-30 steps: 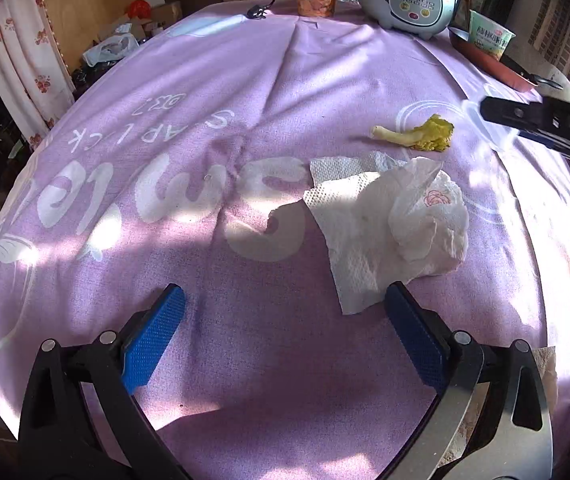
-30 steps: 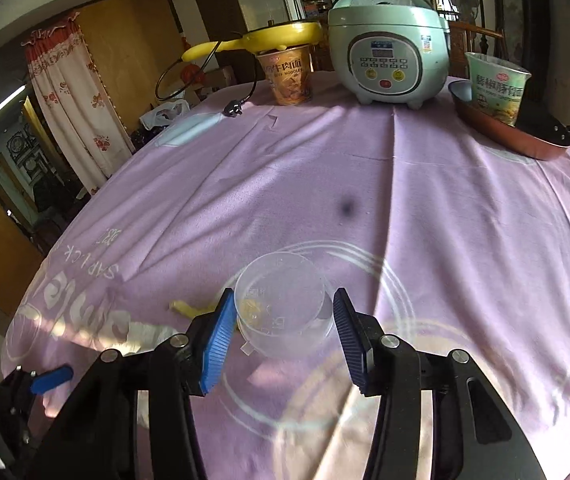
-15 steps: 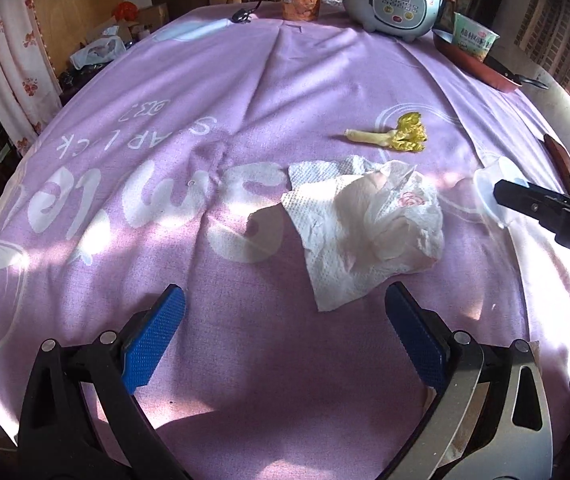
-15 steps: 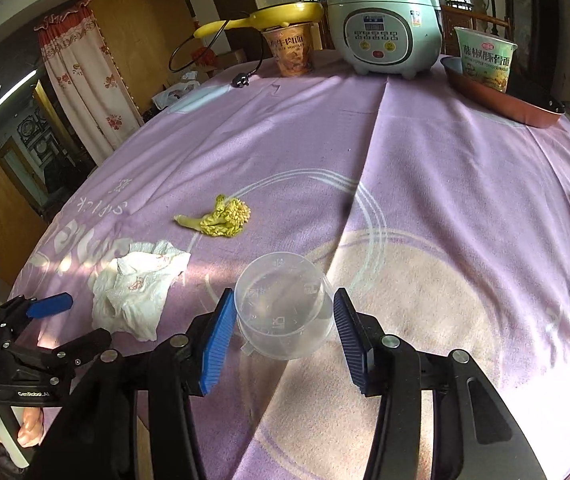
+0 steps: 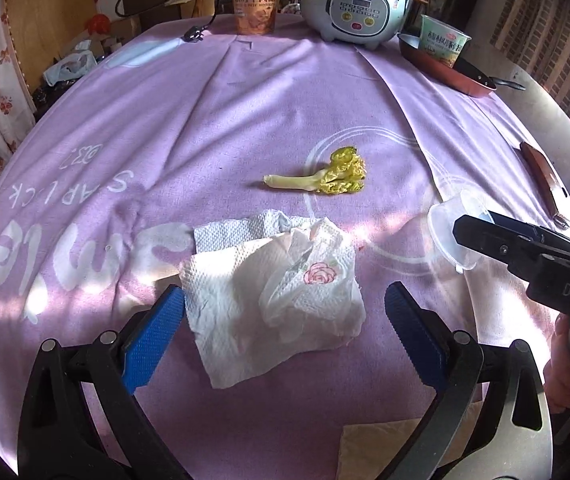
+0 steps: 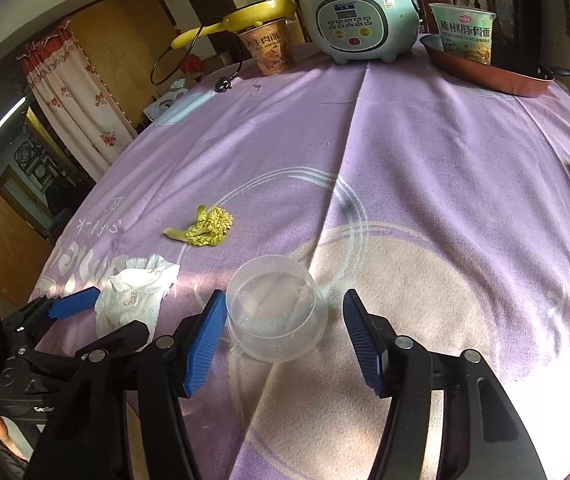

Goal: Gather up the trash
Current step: 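Close the left tool on the white tissue and lift it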

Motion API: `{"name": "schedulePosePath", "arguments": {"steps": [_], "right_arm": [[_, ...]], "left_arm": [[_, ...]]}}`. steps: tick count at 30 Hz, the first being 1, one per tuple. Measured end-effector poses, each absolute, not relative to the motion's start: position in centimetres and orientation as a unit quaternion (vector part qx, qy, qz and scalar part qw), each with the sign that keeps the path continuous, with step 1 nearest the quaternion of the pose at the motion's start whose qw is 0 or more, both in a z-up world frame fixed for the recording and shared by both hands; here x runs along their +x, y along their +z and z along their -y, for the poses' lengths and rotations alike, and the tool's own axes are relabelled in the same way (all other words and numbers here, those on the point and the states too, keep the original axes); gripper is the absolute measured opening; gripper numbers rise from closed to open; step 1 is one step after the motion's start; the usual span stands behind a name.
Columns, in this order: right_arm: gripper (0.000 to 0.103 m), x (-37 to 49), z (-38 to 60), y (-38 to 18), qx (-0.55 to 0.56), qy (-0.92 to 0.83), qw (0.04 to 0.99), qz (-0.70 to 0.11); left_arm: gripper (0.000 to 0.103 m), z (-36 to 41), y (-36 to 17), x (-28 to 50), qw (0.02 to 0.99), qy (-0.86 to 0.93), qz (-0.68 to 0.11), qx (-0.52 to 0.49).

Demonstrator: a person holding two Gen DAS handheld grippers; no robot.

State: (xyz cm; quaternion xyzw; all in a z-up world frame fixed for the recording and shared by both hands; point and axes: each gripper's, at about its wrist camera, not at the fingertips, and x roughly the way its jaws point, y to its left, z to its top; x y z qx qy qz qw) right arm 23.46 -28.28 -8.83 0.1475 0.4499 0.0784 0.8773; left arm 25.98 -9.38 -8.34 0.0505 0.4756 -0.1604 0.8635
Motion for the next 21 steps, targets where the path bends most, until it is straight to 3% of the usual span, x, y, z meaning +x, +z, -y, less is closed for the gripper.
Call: {"name": "schedulePosePath", "arguments": {"steps": [4,9,14,21], "right_arm": [[0.064,23.4,28.4,-8.6,0.155,0.079,0.878,-0.447],[0.064,23.3,28.5,-8.6,0.158,0.08,0.877,-0.446],[0.064,23.4,28.4,-8.6,0.157,0.08,0.877,-0.447],[0.064,23.4,28.3,-8.6,0.155,0.081,0.877,-0.448]], "left_arm": [[0.09,9.3,-8.4,26.2,0.867,-0.155,-0.471,0.045],[0.055,9.0,-8.6,26.2,0.868,-0.152,-0.472,0.035],[0.033,8.8,-8.4,25.5,0.873,-0.161,-0.46,0.029],[0.027,7.1,-8.0,25.8,0.875,-0.16,-0.456,-0.021]]}}
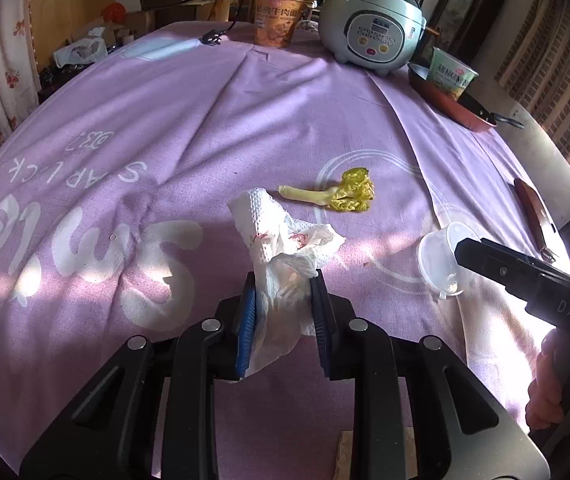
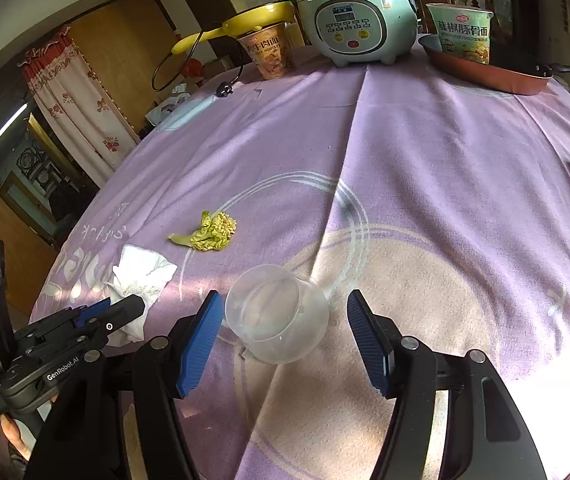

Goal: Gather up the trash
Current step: 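Close the left tool on the white tissue and lift it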

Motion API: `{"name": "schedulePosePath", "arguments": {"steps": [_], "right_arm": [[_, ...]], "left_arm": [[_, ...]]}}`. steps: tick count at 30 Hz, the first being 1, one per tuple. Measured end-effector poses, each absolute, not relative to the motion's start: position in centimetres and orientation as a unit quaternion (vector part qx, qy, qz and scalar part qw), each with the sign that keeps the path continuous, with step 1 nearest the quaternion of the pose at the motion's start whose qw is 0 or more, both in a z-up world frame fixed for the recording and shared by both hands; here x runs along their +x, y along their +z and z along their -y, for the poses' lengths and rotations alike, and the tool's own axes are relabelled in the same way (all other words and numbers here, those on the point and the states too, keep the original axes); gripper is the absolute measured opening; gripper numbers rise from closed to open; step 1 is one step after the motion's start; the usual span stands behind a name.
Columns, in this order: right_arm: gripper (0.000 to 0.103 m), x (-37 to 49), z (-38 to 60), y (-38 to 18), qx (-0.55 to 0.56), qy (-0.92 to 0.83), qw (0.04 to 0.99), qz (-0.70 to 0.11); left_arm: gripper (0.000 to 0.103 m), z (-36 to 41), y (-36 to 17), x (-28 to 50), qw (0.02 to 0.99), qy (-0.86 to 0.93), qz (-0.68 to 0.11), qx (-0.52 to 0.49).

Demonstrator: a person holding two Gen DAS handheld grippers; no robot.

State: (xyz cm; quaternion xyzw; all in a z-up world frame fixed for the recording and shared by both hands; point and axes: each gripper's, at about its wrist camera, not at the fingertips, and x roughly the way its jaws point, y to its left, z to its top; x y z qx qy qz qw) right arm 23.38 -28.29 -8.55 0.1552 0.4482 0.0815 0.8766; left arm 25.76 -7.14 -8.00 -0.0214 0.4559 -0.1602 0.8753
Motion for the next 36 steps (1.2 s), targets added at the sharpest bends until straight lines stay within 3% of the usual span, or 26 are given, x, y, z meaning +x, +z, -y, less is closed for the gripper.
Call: {"name": "schedulePosePath", "arguments": {"steps": [17,18,19,20,36], "right_arm": [[0.068,24.1,25.6,-9.5,0.072,0.071,0.885,-0.454],[0.068,24.1,25.5,-9.5,0.068,0.069,0.886,-0.453],[0.058,24.2,25.5,-9.6,0.066,0.068,0.887,-0.451],[0.055,24.2,25.6,-9.5,0.066,0.068,0.889,-0.448],[0.055,24.0,26.2,-8.9,0.073,0.075,0.895,-0.433]], "left_arm": [[0.03,6.8,-8.2,26.1,0.869,-0.163,-0.465,-0.036],[0.03,6.9,-8.2,26.1,0.869,-0.162,-0.466,-0.034],[0.03,7.0,-8.2,26.1,0.869,-0.16,-0.466,-0.032],[0.03,7.0,-8.2,26.1,0.87,-0.159,-0.465,-0.03],[0.027,6.9,-7.5,25.4,0.881,-0.169,-0.441,-0.031]]}}
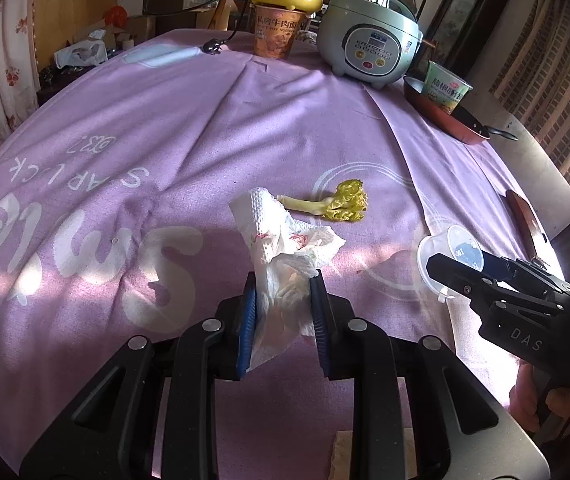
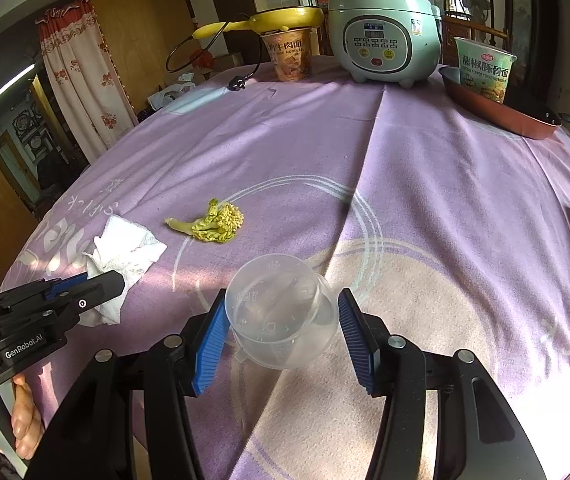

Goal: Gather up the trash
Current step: 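Close the left tool on the white tissue and lift it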

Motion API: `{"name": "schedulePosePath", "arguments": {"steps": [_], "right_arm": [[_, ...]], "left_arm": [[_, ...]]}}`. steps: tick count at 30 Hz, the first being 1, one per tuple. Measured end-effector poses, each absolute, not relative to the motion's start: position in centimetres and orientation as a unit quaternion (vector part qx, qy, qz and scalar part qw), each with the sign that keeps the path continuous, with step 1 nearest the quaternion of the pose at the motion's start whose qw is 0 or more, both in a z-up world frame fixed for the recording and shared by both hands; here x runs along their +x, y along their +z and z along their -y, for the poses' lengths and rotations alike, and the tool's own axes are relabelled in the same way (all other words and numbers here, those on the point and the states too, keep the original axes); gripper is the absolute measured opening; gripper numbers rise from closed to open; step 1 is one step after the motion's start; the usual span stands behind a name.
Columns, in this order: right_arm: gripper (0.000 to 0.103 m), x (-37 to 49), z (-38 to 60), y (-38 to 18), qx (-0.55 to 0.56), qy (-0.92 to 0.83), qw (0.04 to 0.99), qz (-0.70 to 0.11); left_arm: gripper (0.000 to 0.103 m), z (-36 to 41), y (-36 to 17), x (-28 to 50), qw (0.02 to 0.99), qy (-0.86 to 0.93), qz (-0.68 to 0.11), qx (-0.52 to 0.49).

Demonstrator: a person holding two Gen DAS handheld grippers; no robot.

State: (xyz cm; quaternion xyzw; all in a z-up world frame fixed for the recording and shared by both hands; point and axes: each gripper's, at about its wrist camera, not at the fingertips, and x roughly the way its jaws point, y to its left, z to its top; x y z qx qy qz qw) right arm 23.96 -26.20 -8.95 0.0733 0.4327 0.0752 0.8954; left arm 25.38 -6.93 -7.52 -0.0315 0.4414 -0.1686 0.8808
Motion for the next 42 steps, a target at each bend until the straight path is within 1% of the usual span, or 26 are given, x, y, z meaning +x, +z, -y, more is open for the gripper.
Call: {"name": "schedulePosePath", "arguments": {"steps": [32,36,38,42], "right_arm": [[0.055,23.7,26.0,-8.8,0.078,0.08,0.895,-0.432],[0.055,23.6,26.0,-8.6,0.079,0.082,0.896,-0.429],[0.055,23.4,25.8,-8.1,0.076,0.082,0.901,-0.419],[0.055,22.6,25.0,-6.8,0.074,0.094,0.908,-0.402]], "left_arm": [[0.027,6.8,-7.5,25.4,0.88,-0.171,-0.442,-0.035],[0.027,6.0,-7.5,25.3,0.873,-0.176,-0.451,-0.059],[0.027,5.2,-7.2,25.0,0.869,-0.175,-0.458,-0.066],[0.027,3.4,-5.2,23.3,0.878,-0.17,-0.442,-0.068]]}}
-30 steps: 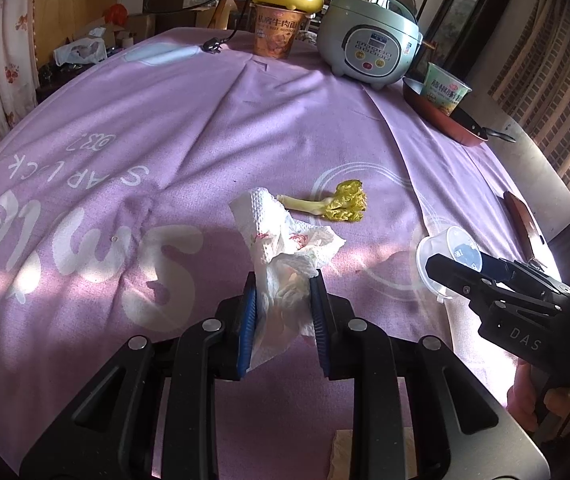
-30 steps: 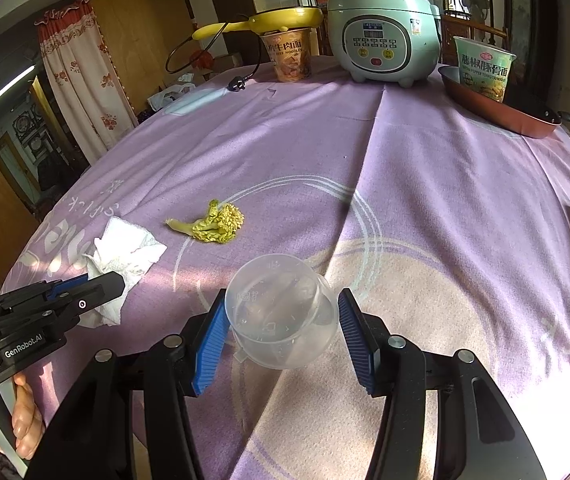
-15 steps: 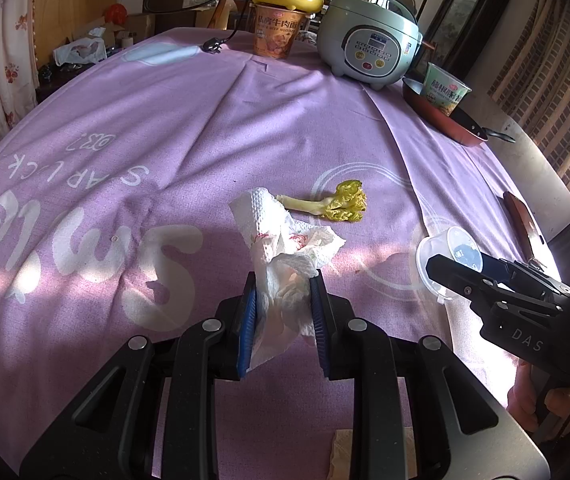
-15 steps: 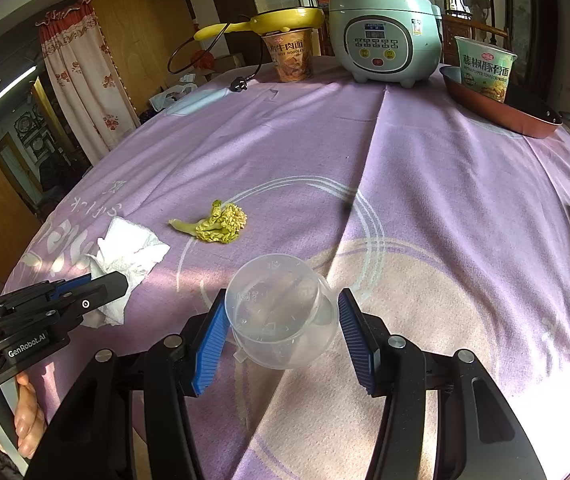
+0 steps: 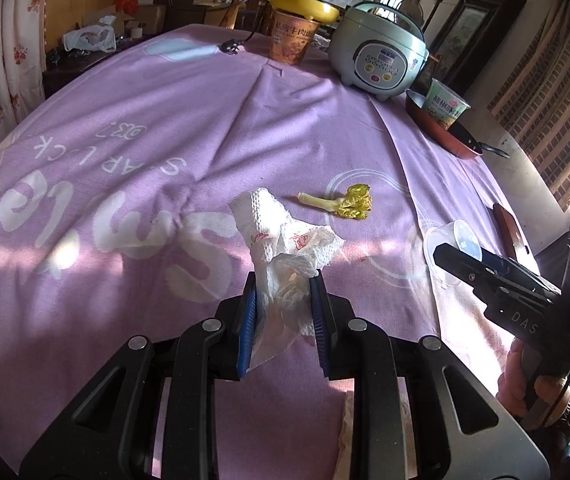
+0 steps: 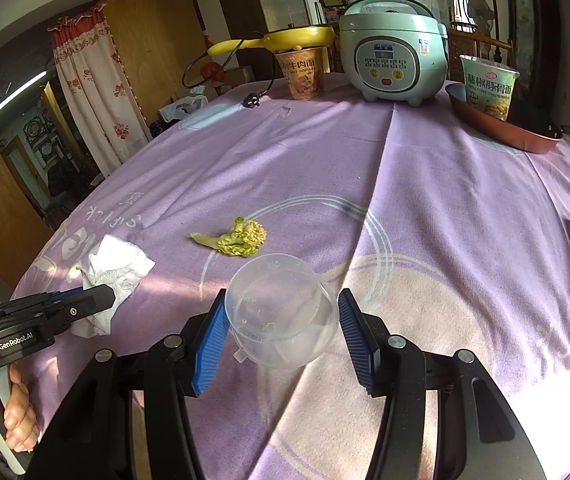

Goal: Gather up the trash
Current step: 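Carry the tissue with the left tool to the red wastebasket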

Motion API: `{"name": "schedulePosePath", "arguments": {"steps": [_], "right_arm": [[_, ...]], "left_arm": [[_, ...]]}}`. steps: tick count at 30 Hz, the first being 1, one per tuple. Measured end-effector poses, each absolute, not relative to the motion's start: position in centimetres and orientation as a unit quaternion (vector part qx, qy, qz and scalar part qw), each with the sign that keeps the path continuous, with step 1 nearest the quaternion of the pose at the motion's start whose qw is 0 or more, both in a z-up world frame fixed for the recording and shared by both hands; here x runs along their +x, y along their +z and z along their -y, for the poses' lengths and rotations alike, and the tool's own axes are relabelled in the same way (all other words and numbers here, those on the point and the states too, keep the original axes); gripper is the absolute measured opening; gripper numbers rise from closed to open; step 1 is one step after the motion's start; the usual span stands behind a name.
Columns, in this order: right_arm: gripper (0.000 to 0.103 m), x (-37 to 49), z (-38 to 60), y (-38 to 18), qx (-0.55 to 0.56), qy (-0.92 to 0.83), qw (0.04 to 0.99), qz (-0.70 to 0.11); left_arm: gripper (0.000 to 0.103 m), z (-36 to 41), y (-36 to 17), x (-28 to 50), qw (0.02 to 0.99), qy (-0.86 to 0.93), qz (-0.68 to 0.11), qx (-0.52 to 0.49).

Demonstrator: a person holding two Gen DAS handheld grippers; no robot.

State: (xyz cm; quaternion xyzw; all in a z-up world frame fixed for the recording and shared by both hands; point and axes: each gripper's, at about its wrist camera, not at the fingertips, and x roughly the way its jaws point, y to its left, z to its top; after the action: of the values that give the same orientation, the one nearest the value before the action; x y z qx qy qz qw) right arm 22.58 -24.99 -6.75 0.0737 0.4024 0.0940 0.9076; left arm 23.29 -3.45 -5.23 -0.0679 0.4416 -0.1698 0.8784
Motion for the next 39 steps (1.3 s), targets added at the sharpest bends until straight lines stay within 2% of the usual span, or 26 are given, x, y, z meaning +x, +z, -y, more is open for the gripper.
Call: {"name": "schedulePosePath", "arguments": {"steps": [15,25,32,39], "right_arm": [[0.054,15.8,20.0,-1.0,0.062,0.15,0.922,-0.353],[0.054,11.8,14.7,1.1,0.052,0.204,0.919,-0.332],[0.054,10.5,8.9,1.6,0.037,0.269,0.903,-0.334],[0.054,10.2,1.5,0.4,0.012,0.328,0.873,-0.362]], "left_arm": [[0.026,-2.1,-1.1,15.8,0.906,-0.149,-0.393,-0.06],[0.027,-10.0,-0.6,10.1,0.923,-0.078,-0.37,-0.073],[0.027,-19.6,-3.8,5.8,0.916,0.042,-0.384,-0.103],[0.027,-30.5,-11.1,2.1,0.87,0.142,-0.426,-0.205]]}}
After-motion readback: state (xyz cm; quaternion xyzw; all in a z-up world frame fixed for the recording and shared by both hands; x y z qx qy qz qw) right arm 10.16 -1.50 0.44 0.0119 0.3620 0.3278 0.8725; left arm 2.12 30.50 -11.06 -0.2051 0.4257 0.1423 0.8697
